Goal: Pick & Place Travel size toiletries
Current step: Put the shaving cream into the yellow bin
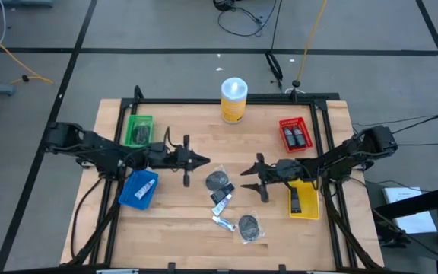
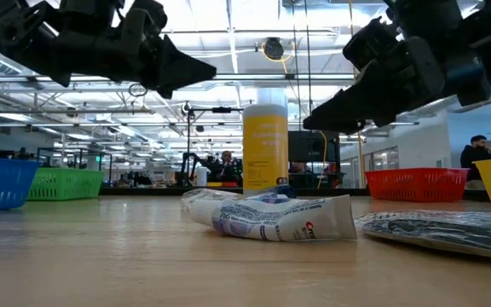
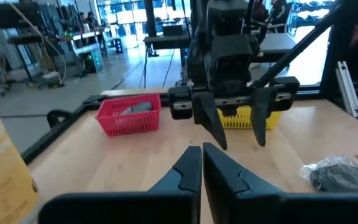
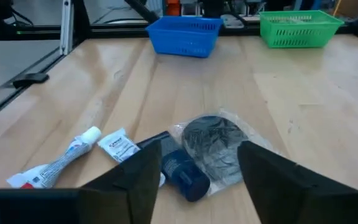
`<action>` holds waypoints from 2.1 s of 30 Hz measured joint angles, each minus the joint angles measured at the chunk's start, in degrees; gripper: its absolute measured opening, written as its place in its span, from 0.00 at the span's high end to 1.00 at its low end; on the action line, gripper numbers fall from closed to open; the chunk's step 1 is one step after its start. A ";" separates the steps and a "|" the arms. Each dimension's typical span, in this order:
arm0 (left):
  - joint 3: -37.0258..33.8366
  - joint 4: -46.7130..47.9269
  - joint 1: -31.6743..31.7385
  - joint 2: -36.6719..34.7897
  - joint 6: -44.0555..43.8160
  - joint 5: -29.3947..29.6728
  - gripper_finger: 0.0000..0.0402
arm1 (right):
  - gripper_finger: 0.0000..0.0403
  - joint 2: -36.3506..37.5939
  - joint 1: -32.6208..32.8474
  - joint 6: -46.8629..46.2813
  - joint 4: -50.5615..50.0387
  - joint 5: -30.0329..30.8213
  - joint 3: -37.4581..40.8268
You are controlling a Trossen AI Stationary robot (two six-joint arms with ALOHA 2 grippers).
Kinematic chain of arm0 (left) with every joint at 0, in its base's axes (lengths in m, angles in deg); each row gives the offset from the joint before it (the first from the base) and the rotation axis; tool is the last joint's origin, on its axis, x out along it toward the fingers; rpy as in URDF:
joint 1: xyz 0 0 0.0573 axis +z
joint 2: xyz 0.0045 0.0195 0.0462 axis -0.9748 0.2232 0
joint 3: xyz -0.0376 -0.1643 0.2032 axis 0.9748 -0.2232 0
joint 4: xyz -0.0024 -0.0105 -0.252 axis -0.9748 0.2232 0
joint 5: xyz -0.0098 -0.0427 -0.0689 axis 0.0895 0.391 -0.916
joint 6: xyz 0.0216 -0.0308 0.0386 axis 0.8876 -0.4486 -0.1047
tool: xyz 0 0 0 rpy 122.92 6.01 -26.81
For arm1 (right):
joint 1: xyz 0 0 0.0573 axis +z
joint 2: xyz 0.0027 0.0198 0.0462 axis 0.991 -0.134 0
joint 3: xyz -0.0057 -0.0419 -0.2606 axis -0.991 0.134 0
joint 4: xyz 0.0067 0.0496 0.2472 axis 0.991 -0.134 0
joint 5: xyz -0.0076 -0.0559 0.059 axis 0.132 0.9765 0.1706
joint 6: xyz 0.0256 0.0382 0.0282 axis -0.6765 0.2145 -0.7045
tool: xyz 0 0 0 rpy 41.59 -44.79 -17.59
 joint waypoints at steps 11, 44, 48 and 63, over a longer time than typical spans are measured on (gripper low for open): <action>0.84 0.03 0.02 4.16 2.17 0.01 0.95 | 0.39 -2.11 0.05 -1.22 -0.12 3.10 0.07; 4.48 -5.89 -7.28 20.00 -7.95 -0.05 0.79 | 0.47 -20.75 -6.65 8.06 3.94 -16.61 -8.93; 5.22 -5.96 -7.26 20.94 -7.72 0.03 0.79 | 0.49 -20.75 -7.13 8.63 3.75 -18.22 -8.98; 6.62 -5.81 -7.06 21.31 -4.87 0.01 0.79 | 0.53 -23.50 -7.09 9.08 6.59 -17.78 -9.28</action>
